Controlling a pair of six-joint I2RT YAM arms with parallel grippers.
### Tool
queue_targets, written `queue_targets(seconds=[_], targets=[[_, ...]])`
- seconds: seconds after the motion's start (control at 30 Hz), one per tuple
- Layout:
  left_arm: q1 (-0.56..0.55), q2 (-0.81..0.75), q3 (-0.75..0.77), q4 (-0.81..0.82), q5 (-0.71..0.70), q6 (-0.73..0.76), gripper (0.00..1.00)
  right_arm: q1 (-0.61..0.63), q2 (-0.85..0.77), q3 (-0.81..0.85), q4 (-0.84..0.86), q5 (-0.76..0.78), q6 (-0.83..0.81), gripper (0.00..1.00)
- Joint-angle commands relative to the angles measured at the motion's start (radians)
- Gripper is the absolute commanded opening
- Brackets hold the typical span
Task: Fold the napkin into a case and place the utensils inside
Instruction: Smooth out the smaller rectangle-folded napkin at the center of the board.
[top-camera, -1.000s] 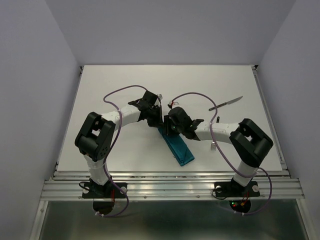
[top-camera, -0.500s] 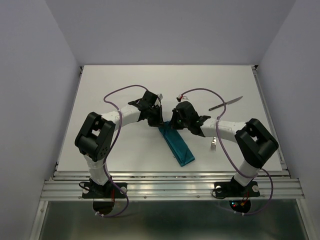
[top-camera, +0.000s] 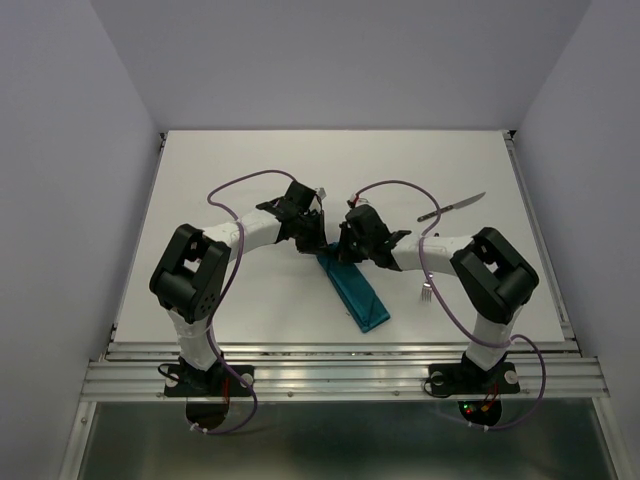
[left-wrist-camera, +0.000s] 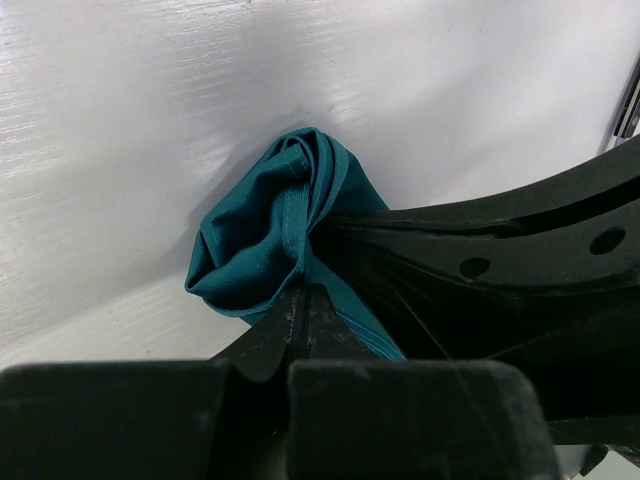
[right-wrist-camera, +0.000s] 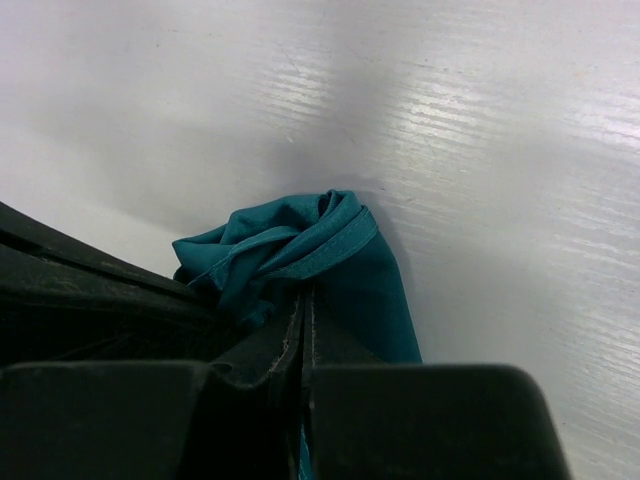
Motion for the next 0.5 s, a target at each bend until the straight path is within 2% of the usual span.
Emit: queue_targets(seconds=[0.0,0.47], targets=[[0.001,-0.024,0.014,0.019,0.024,0.014,0.0,-0.003,-0.001,0.021,0.065,-0.058,0.007,0.01],[0.001,-0.012,0.024,0.017,0.023,0.017,0.0,-0.003,-0.084,-0.003,0.063,-0.006,0.009,0.01]])
